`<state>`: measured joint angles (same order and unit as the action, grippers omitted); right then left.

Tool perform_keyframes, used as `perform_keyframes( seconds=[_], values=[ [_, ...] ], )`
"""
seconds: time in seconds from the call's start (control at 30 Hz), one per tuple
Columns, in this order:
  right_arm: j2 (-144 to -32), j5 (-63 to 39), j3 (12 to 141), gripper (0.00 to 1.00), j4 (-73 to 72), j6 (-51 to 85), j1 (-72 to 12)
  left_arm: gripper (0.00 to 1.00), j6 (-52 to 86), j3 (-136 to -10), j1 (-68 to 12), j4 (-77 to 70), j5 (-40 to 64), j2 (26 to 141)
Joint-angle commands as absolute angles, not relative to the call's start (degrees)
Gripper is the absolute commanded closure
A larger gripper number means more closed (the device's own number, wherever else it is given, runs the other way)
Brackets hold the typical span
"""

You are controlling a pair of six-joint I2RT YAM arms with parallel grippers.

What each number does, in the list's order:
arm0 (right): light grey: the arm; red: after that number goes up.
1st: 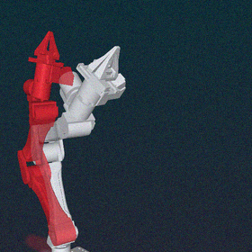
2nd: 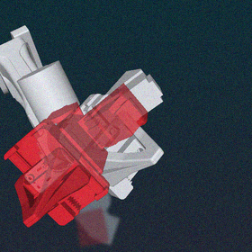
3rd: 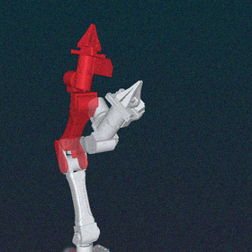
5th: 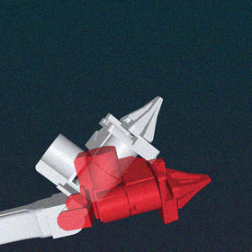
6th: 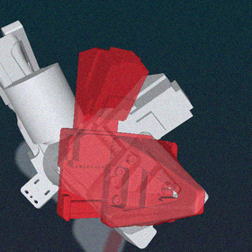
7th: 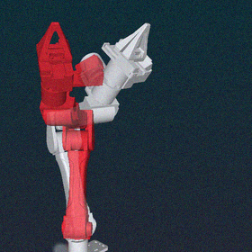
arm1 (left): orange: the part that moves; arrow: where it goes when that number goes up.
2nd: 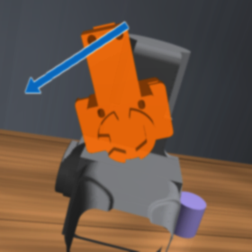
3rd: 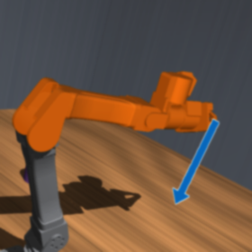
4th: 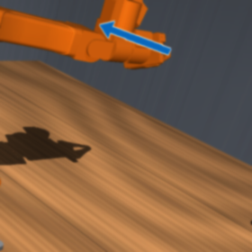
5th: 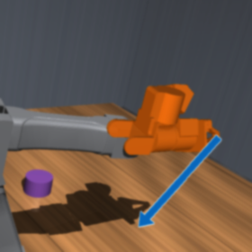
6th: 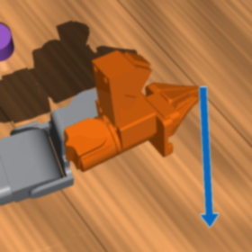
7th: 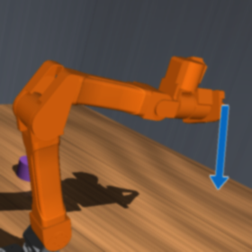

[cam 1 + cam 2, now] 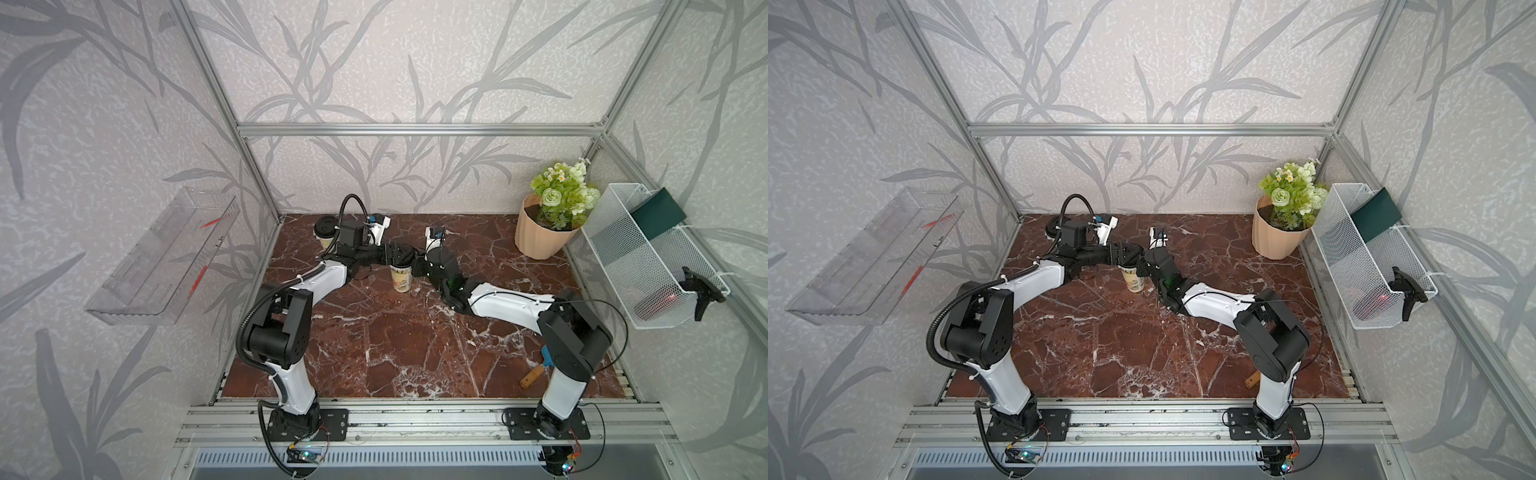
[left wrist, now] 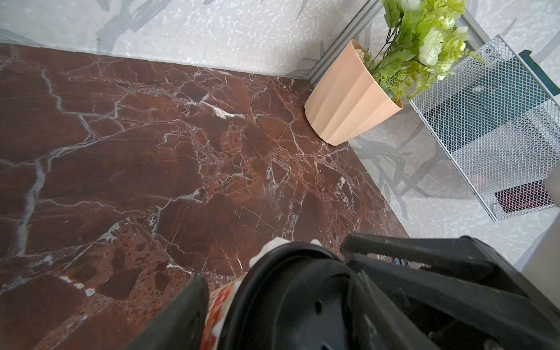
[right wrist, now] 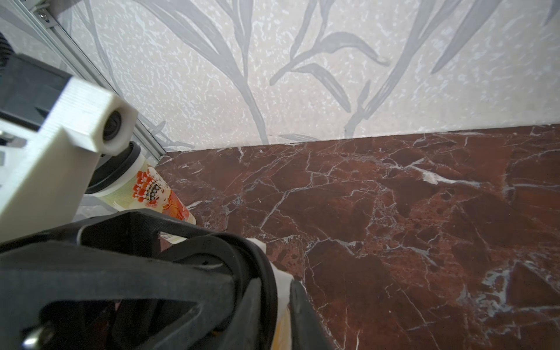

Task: Put the leak-proof paper on the milk tea cups
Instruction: Secure the cup lid on the cup.

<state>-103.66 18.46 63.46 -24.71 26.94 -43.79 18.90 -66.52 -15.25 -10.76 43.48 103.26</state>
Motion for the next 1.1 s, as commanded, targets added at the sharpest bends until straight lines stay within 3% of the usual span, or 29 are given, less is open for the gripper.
perform_keyframes(
  seconds=[0.0, 0.5, 1.07],
  values=[
    [-109.6, 6.3, 58.0, 0.8, -5.8, 26.6, -48.7, 0.26, 14.3, -61.7, -16.0, 2.8, 37.4, 109.6],
    [-95.2, 8.2, 70.5, 0.78, 3.3, 18.8, -45.0, 0.26, 13.6, -62.0, -15.6, 4.1, 37.3, 108.8],
    [-88.1, 9.5, 65.6, 0.67, 1.1, 20.3, -40.9, 0.22, 14.1, -64.0, -15.2, 6.7, 37.6, 105.7]
  ],
)
